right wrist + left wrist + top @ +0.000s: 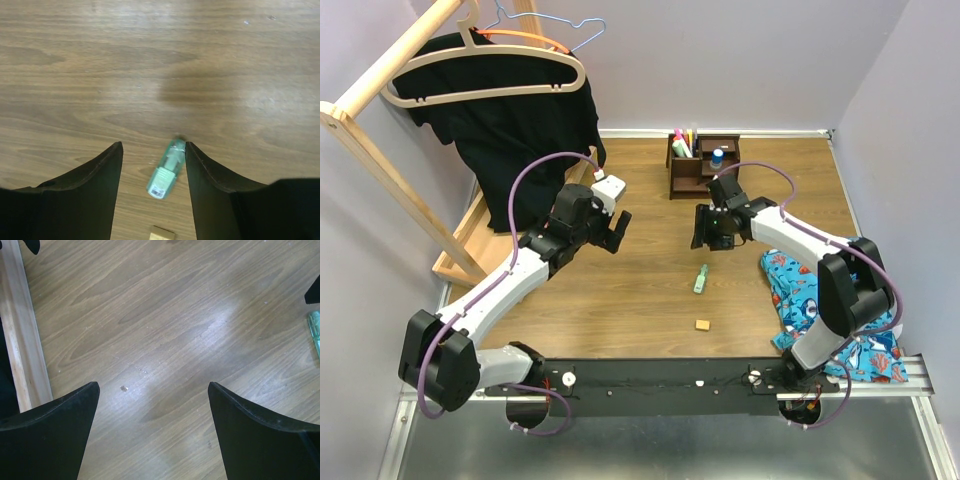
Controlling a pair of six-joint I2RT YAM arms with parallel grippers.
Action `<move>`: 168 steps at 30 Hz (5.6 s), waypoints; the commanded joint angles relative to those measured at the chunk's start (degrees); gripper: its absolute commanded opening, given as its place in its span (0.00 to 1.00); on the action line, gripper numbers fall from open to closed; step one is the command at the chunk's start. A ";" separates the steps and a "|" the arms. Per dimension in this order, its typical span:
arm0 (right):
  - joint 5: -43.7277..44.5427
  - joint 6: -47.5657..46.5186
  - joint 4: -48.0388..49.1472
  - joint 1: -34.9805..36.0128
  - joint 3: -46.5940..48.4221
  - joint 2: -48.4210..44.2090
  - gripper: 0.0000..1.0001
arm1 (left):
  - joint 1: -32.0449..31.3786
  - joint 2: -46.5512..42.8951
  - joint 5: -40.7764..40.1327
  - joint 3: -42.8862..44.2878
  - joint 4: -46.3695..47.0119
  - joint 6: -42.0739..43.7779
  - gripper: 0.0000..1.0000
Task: Sort the stationery into containers
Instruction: Pick up the stationery from the center of the board, then place the pen in the storage box.
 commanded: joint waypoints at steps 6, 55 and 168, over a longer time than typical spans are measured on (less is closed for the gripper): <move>5.23 10.02 -7.68 6.28 2.13 2.33 0.58 | -0.41 -1.99 0.00 0.22 -0.35 -1.19 0.99; 7.61 20.40 -13.75 9.54 -0.68 6.82 0.45 | 3.11 4.69 2.11 2.59 -1.67 -5.67 0.99; 13.40 -22.76 29.67 -5.66 -7.80 -1.45 0.01 | 11.02 1.26 6.42 1.10 1.94 -10.68 0.99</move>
